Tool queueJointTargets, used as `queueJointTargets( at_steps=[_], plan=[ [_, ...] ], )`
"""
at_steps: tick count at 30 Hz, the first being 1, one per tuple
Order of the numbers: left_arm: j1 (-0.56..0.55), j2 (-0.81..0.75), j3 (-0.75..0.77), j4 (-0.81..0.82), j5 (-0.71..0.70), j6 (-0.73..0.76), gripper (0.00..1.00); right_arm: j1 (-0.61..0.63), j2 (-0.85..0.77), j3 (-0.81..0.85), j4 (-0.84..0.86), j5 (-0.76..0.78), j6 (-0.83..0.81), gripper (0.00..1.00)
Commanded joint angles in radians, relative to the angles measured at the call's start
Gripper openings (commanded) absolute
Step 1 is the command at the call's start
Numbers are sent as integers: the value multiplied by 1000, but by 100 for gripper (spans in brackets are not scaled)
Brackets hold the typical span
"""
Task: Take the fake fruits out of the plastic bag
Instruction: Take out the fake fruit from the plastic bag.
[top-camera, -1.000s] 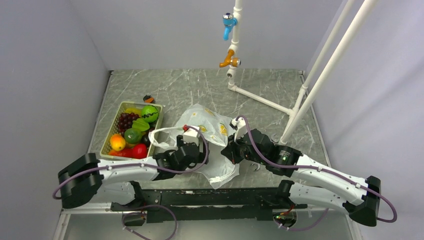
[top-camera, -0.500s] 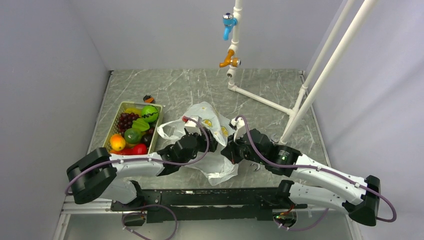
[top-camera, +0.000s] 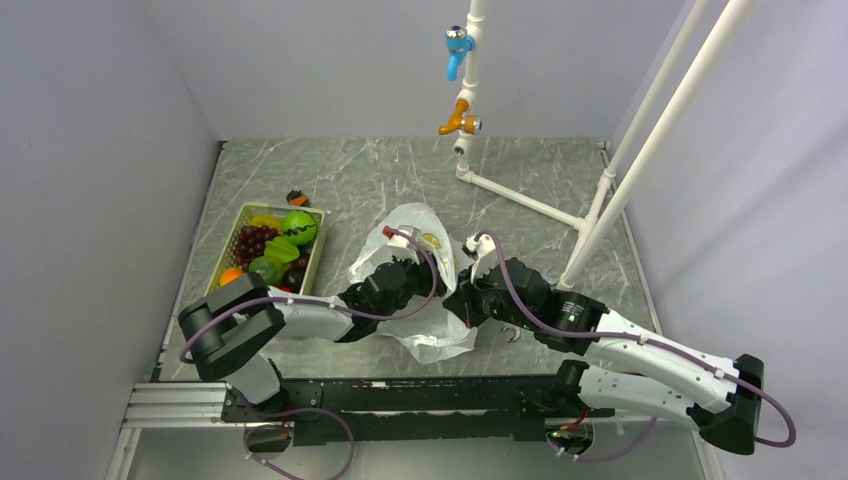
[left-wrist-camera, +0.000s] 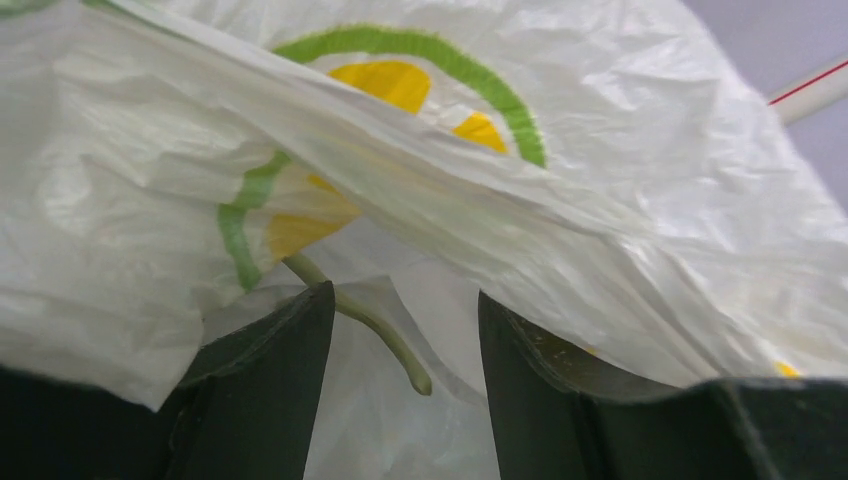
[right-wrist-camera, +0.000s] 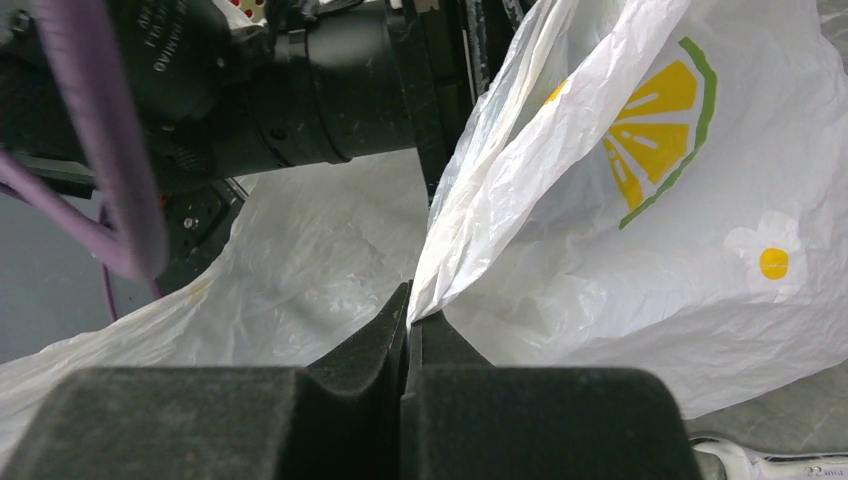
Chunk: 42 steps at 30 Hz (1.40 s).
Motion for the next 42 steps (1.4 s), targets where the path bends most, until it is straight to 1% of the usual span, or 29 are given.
queueJointTargets(
  at_steps=[1,7,12,18,19,20,21,22,25,28,30,34,36,38,42],
  plan=[
    [2,39,35,133,-51,18,59,2,-25,13,25,6,-13,0],
    [2,78,56,134,-48,18,56,1,-41,17,18,15,-15,0],
    [1,101,43,199,-79,33,55,2,-40,19,14,17,-18,0],
    [2,136,84,184,-100,53,46,2,-42,30,3,22,-24,0],
    [3,139,86,189,-100,61,40,1,-43,32,2,22,-25,0],
    [2,141,88,194,-94,73,27,1,-43,34,0,24,-25,0],
    [3,139,92,196,-89,80,16,2,-44,34,-1,26,-25,0],
    [3,133,95,188,-89,80,8,1,-45,33,-4,28,-25,0],
    [2,99,80,170,-97,83,0,1,-51,25,-8,33,-24,0],
    [2,25,46,138,-82,68,0,1,-61,9,-16,58,-29,0],
    [3,-58,47,20,-65,16,0,0,-67,-7,-17,84,-36,0],
    [3,-236,131,-388,16,-72,0,1,-58,-42,-17,150,-40,0],
    [3,-295,173,-538,63,-83,0,2,-47,-52,-3,174,-40,0],
    [3,-354,177,-611,108,-97,0,1,-32,-53,12,194,-38,0],
    [3,-488,140,-656,146,-108,0,1,-6,-39,37,242,-38,0]
  ],
)
